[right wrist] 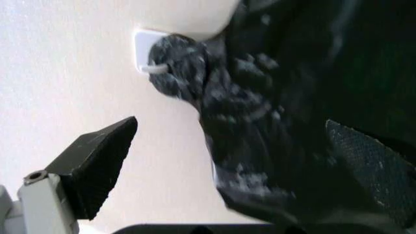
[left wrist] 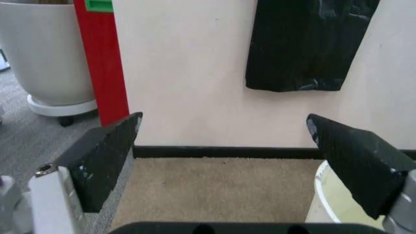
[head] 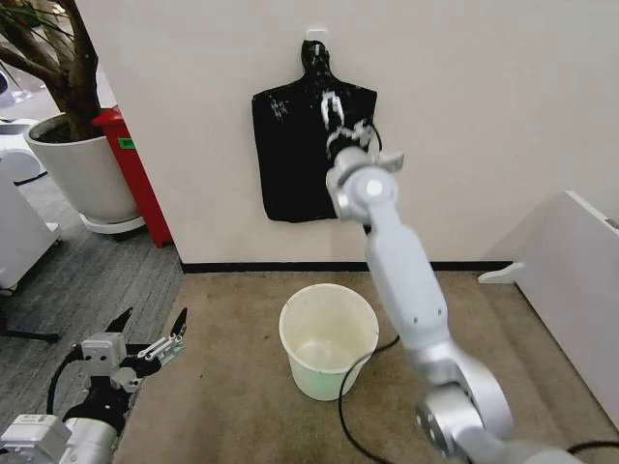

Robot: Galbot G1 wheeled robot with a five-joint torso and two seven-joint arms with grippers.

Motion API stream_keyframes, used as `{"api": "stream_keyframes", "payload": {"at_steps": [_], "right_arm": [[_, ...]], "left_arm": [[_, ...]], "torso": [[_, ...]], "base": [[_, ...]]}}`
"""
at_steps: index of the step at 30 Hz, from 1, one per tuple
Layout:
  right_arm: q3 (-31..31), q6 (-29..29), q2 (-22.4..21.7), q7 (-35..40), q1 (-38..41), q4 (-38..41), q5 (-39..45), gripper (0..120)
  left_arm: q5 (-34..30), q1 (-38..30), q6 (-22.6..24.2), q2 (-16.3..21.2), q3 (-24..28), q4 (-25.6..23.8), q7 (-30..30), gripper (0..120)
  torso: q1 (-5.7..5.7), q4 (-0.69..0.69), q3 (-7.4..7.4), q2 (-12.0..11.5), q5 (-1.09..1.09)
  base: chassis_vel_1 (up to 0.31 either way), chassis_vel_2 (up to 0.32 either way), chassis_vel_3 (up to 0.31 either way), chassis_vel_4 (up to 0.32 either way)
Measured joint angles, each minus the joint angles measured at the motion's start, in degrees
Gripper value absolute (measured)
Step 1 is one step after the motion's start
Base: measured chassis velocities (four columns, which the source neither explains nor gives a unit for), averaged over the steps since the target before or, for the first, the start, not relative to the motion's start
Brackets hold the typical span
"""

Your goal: Place the garbage bag over the trash bin.

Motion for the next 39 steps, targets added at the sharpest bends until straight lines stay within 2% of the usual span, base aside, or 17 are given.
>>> {"api": "stream_keyframes", "payload": {"at_steps": [9,16,21,30,39], "right_arm": [[1.16,-1.47,-0.12,-2.01,4.33,-6.86,-1.41,100],[0.93,-1.61,-0.17,-2.25,5.22,-8.22,-1.34,90],[0.22,-1.64,-0.19,-0.8,6.33,-8.29,0.79,90],[-1.35,-1.72,-0.21,-1.81,8.35,-12.21,2.0,90],[-1.64,-1.96,-0.21,-2.0,9.07,-12.66,2.94,88]], "left_arm": [[0.22,-0.3,0.0,-0.12,-0.02,0.0,0.55,100],[0.52,-0.42,-0.02,-0.24,0.01,0.0,0.87,100],[3.07,0.07,-0.75,-2.36,0.8,0.0,1.94,100],[3.26,-0.48,-0.85,-2.41,0.79,0.0,2.1,100],[3.25,-0.81,-0.85,-2.61,0.85,0.0,2.25,100]], "torso": [[0.0,0.0,0.0,0.0,0.0],[0.0,-0.02,0.0,0.0,0.01],[0.0,0.0,0.0,0.0,0.01],[0.0,-0.01,0.0,0.0,0.0],[0.0,-0.01,0.0,0.0,0.0]], "base": [[0.0,0.0,0.0,0.0],[0.0,0.0,0.0,0.0],[0.0,0.0,0.0,0.0],[0.0,0.0,0.0,0.0],[0.0,0.0,0.0,0.0]]}}
